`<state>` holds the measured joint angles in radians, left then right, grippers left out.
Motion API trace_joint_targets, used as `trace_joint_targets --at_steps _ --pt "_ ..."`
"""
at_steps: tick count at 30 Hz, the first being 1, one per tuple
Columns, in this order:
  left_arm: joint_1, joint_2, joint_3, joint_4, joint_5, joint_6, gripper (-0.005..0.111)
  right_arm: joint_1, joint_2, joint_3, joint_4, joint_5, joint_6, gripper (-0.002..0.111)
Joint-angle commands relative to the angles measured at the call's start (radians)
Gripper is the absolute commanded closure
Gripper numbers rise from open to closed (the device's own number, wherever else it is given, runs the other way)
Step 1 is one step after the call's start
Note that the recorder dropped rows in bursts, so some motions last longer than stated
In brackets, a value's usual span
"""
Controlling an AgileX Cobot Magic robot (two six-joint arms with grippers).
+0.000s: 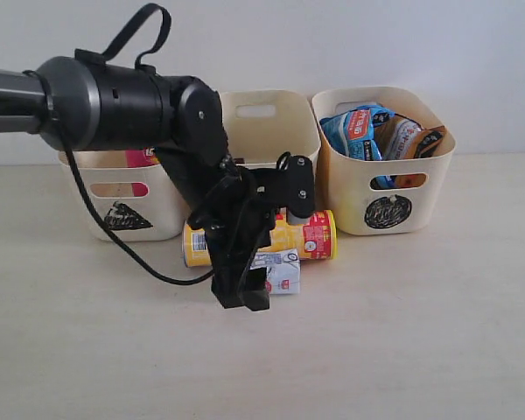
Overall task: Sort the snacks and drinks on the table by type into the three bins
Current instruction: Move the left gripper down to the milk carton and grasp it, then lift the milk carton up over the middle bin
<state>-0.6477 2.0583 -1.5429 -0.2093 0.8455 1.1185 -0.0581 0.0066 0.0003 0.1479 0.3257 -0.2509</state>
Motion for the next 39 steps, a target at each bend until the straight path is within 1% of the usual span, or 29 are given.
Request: trace_joint_targets --at_steps 1,4,12,13,15,19,21,22,26,33,39 --pt "-0.004 0.052 0.006 0.015 -0.085 0.005 0.029 -0.003 -0.007 0.0 -0.001 -0.006 0.005 0.108" --pt "-0.004 0.091 0.006 0.051 -0.161 0.005 0.029 -0.003 -0.007 0.0 -0.001 -0.004 0.005 0.108" --pt "0.0 0.169 0.006 0.06 -0.188 -0.002 0.029 -0.003 -0.007 0.0 -0.001 -0.005 0.005 0.108" --pt "0.0 0.171 0.006 0.06 -0.188 -0.002 0.031 -0.003 -0.007 0.0 -0.001 -0.005 0.005 0.108" --pt "0.0 0.171 0.006 0.06 -0.188 -0.002 0.04 -0.003 -0.007 0.0 -0.001 -0.005 0.005 0.108" --pt "0.0 0.171 0.006 0.06 -0.161 -0.002 0.076 -0.003 -0.007 0.0 -0.001 -0.005 0.005 0.108" --pt "0.0 0.171 0.006 0.06 -0.135 -0.002 0.097 -0.003 -0.007 0.0 -0.001 -0.005 0.005 0.108" --pt "0.0 0.169 0.006 0.06 -0.115 -0.002 0.102 -0.003 -0.007 0.0 -0.001 -0.005 0.005 0.108" --pt "0.0 0.144 0.006 0.059 -0.061 -0.003 0.102 -0.003 -0.007 0.0 -0.001 -0.005 0.005 0.108" --pt "0.0 0.064 0.006 -0.007 -0.057 -0.003 0.102 -0.003 -0.007 0.0 -0.001 -0.005 0.005 0.108" --pt "0.0 0.012 0.006 -0.012 -0.036 -0.003 0.102 -0.003 -0.007 0.0 -0.001 -0.005 0.005 0.108"
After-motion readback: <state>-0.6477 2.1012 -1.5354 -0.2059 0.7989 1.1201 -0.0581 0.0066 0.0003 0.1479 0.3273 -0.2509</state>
